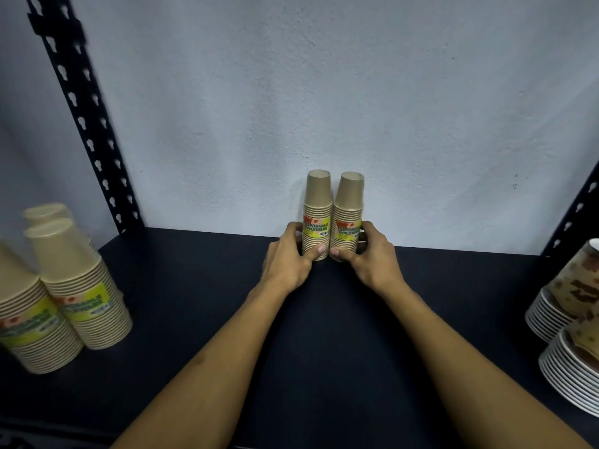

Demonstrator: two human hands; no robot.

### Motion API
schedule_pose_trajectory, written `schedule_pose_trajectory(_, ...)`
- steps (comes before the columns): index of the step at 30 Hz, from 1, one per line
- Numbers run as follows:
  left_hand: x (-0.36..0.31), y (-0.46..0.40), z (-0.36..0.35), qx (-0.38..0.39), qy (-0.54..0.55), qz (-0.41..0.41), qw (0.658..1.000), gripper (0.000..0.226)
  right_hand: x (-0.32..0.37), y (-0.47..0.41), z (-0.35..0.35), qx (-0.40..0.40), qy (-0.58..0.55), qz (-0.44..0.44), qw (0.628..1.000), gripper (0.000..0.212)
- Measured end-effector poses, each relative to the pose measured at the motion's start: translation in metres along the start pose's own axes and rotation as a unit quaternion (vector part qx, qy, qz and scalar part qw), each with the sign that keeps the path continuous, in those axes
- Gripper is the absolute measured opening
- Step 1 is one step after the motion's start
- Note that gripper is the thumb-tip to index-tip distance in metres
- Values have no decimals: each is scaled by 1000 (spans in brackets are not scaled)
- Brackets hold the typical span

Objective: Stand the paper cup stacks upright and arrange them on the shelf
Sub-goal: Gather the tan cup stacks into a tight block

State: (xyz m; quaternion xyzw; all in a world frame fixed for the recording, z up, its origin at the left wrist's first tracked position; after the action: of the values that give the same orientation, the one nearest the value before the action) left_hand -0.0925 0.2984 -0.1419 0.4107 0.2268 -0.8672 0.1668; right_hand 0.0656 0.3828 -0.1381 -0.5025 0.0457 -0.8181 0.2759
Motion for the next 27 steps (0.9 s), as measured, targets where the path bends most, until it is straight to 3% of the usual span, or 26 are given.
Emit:
schedule_pose_trajectory(12,0,2,-2,10,-20,-5,1000,57,-4,-1,-4,13,50,-14,999,60)
schedule_pose_trajectory(27,-4,18,-2,45,-96,19,994,68,-3,4,-4,41,101,-33,994,65)
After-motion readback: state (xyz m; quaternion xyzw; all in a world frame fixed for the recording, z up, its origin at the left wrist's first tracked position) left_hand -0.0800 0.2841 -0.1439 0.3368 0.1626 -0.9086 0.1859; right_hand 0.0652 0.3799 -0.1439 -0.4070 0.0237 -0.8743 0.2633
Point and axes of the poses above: each hand's wrist, its own y-axis away from the middle knuckle, its own z-axis out of the back of the hand, x = y × z, the point moved 6 cm from there along -y, towards the middle knuckle, and after that the axes turned 1 degree about x, right-handed, at the moved point
